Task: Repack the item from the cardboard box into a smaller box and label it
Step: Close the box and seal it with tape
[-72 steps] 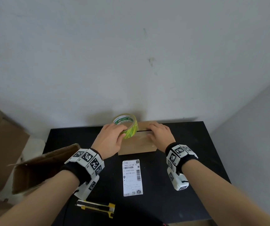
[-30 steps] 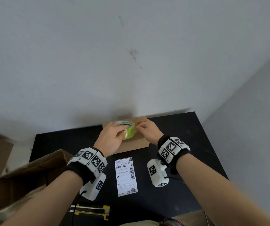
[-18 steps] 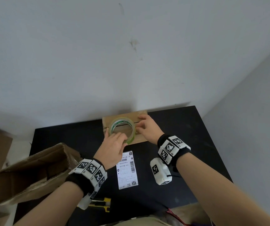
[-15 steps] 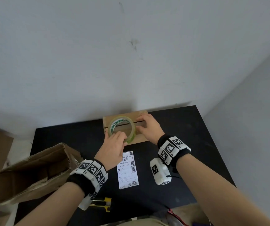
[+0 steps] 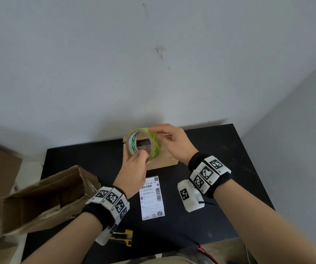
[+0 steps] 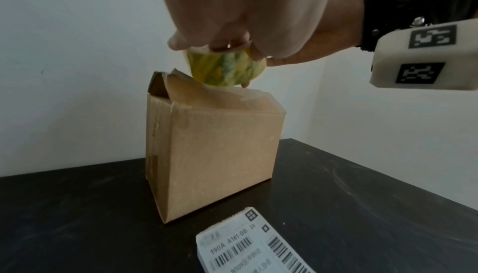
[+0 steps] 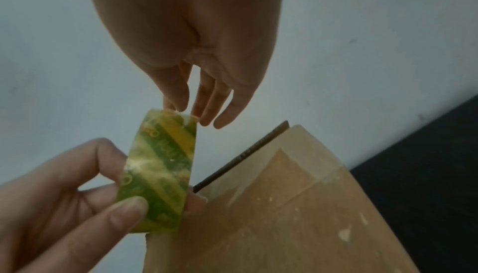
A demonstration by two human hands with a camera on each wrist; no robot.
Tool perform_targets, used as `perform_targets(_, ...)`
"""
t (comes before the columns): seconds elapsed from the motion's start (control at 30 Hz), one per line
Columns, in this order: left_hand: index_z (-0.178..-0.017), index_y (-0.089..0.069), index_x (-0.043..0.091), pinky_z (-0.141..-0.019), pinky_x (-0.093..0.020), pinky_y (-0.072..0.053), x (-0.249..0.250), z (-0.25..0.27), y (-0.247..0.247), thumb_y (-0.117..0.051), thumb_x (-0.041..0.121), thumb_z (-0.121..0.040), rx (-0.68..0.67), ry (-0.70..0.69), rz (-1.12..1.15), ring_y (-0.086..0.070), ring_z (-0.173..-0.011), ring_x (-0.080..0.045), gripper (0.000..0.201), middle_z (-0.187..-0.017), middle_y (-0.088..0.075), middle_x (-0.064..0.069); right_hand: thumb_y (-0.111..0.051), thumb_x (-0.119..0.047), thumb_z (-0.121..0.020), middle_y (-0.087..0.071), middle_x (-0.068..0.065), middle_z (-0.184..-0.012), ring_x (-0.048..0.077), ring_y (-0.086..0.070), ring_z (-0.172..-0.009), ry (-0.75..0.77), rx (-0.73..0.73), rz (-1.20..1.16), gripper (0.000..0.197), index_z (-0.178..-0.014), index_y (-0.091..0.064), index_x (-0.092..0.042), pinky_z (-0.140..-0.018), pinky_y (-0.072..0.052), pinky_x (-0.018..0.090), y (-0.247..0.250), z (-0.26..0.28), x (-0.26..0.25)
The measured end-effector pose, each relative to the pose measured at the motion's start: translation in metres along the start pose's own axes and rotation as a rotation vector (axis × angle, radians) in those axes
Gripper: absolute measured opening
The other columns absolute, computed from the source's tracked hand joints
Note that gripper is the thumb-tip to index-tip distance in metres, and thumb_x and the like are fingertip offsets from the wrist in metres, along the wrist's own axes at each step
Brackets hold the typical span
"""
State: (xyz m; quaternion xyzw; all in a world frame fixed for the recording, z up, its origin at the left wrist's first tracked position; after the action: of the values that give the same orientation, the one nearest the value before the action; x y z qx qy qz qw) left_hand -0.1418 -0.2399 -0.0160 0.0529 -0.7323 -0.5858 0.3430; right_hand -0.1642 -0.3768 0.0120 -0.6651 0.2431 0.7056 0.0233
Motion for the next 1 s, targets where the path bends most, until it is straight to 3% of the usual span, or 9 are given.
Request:
perform_targets(0.07,-0.089,-0.049,0.013,-0.115,-0.056,-0.015,0.001,-0.002,0.006,-0.054,0.007,-0.090,0.003,0.003,0.032,-0.055,-0.105,-0.025,0.008,-0.095,-0.064,-0.005,-0.052,-0.002,-0.092,-0.064,0.001,-0.114,0.010,-0.059,-0.107,0.021,-0.012,-0.003,0.028,-0.113,-0.067,-0.013,-0.095,-0.046,0.022,0.000,-0.001,-0.007)
perform_targets(0.27,-0.100,-0.049,0.017,-0.116,-0.033,0.010,-0.004,-0.006,0.015,-0.044,0.017,-0.096,-0.022,0.001,0.058,-0.047,-0.119,-0.017,0.006,-0.100,-0.062,0.000,-0.058,-0.007,-0.090,-0.066,-0.002,-0.097,0.016,-0.063,-0.098,0.010,0.017,0.016,0.014,-0.100,-0.068,-0.012,-0.090,-0.052,0.041,0.006,-0.006,-0.017)
perform_targets(0.4,-0.096,-0.045,0.018,-0.119,-0.037,0.004,0.003,-0.005,0.024,-0.045,0.015,-0.096,-0.036,-0.038,0.067,-0.052,-0.112,-0.017,0.003,-0.097,-0.062,0.002,-0.060,-0.008,-0.089,-0.064,-0.003,-0.095,0.013,-0.061,-0.098,0.052,-0.043,0.025,0.008,-0.095,-0.063,-0.012,-0.091,-0.051,0.034,0.006,-0.006,-0.030)
perform_targets(0.53,-0.093,-0.043,0.016,-0.116,-0.034,0.010,0.006,-0.003,0.027,-0.046,0.012,-0.095,-0.039,-0.106,0.030,-0.061,-0.097,-0.016,0.005,-0.086,-0.063,0.001,-0.059,-0.006,-0.089,-0.061,-0.005,-0.097,0.012,-0.058,-0.101,0.065,-0.109,0.045,0.010,-0.093,-0.061,-0.015,-0.090,-0.047,0.025,0.004,-0.005,-0.037)
perform_targets(0.67,-0.087,-0.044,0.014,-0.118,-0.048,-0.001,0.006,0.002,0.024,-0.052,0.008,-0.092,-0.009,-0.135,-0.026,-0.064,-0.082,-0.019,0.011,-0.074,-0.057,0.003,-0.061,-0.004,-0.087,-0.063,0.002,-0.099,0.013,-0.059,-0.099,0.065,-0.163,0.071,0.008,-0.086,-0.063,-0.012,-0.089,-0.046,0.022,0.005,-0.002,-0.038)
perform_targets(0.73,-0.086,-0.043,0.014,-0.117,-0.048,-0.001,0.008,0.001,0.026,-0.055,0.005,-0.089,0.022,-0.131,-0.033,-0.066,-0.082,-0.022,0.016,-0.074,-0.061,0.001,-0.064,-0.005,-0.085,-0.065,0.003,-0.100,0.012,-0.060,-0.100,0.037,-0.119,0.026,0.007,-0.089,-0.064,-0.010,-0.092,-0.046,0.023,0.006,-0.002,-0.035)
perform_targets(0.83,-0.086,-0.042,0.014,-0.117,-0.050,-0.002,0.012,-0.005,0.032,-0.063,-0.004,-0.080,0.074,-0.153,-0.066,-0.067,-0.081,-0.024,0.027,-0.073,-0.064,0.000,-0.068,-0.012,-0.084,-0.066,0.006,-0.112,0.017,-0.061,-0.108,-0.112,-0.033,-0.158,0.026,-0.109,-0.062,-0.009,-0.097,-0.048,0.032,0.007,-0.004,-0.025)
perform_targets(0.93,-0.097,-0.043,0.010,-0.118,-0.043,0.005,0.012,-0.011,0.031,-0.063,-0.005,-0.076,0.078,-0.192,-0.195,-0.060,-0.114,-0.031,0.033,-0.097,-0.070,-0.009,-0.060,-0.015,-0.090,-0.067,0.014,-0.105,0.027,-0.066,-0.099,-0.245,-0.140,-0.452,0.022,-0.111,-0.062,-0.007,-0.092,-0.052,0.041,-0.009,-0.002,-0.026)
perform_targets(1.0,-0.103,-0.049,0.001,-0.118,-0.041,0.000,0.014,-0.014,0.033,-0.065,-0.007,-0.069,0.089,-0.207,-0.273,-0.063,-0.109,-0.028,0.038,-0.090,-0.071,-0.012,-0.053,-0.008,-0.093,-0.067,0.011,-0.096,0.021,-0.066,-0.087,-0.237,-0.207,-0.523,0.016,-0.105,-0.063,-0.005,-0.083,-0.054,0.034,-0.016,-0.001,-0.031)
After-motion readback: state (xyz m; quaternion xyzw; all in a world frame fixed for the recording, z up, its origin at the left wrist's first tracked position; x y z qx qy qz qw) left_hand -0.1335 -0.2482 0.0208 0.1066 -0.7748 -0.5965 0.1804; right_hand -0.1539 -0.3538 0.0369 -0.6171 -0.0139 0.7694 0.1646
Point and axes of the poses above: each hand's wrist, its own z-axis away from the middle knuckle, its own y-axis out of the back of the hand, x = y × z, the point moved 7 cm from there along -z, towards the middle knuckle
